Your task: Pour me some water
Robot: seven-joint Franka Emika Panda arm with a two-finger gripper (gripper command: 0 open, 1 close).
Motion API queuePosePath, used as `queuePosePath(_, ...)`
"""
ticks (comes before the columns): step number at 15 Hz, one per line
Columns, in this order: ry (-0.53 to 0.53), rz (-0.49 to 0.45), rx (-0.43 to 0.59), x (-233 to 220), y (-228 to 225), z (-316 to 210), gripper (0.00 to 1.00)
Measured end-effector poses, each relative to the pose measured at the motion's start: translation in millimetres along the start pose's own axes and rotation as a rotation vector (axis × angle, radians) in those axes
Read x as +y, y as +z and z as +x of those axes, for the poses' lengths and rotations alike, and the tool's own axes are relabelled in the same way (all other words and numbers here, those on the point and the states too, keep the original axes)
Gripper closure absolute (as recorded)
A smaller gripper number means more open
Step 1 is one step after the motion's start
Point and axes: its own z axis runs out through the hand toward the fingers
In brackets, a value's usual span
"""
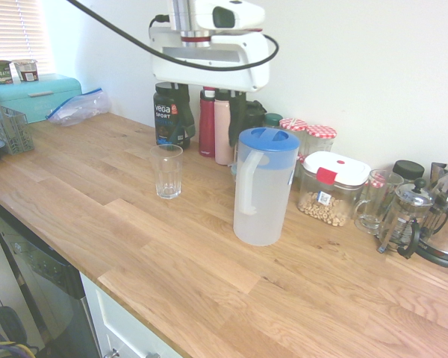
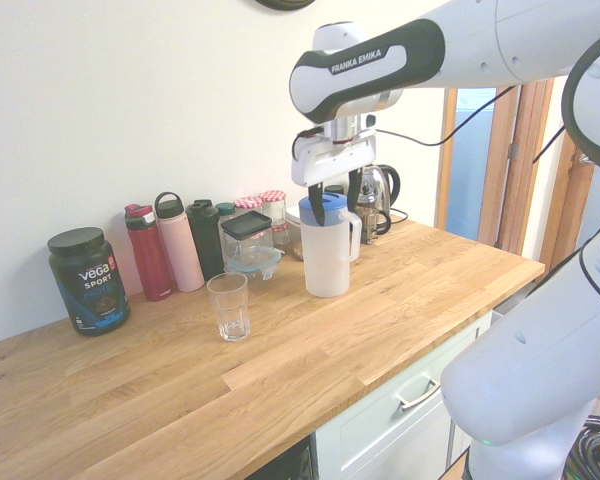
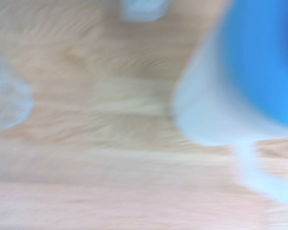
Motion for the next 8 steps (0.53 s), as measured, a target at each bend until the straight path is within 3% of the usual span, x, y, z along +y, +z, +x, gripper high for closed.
queuePosePath(3,0.039,0.008,0.016,24,10,23,0.0)
queuePosePath(8,0.049,0.034,0.042,25,41,39,0.0)
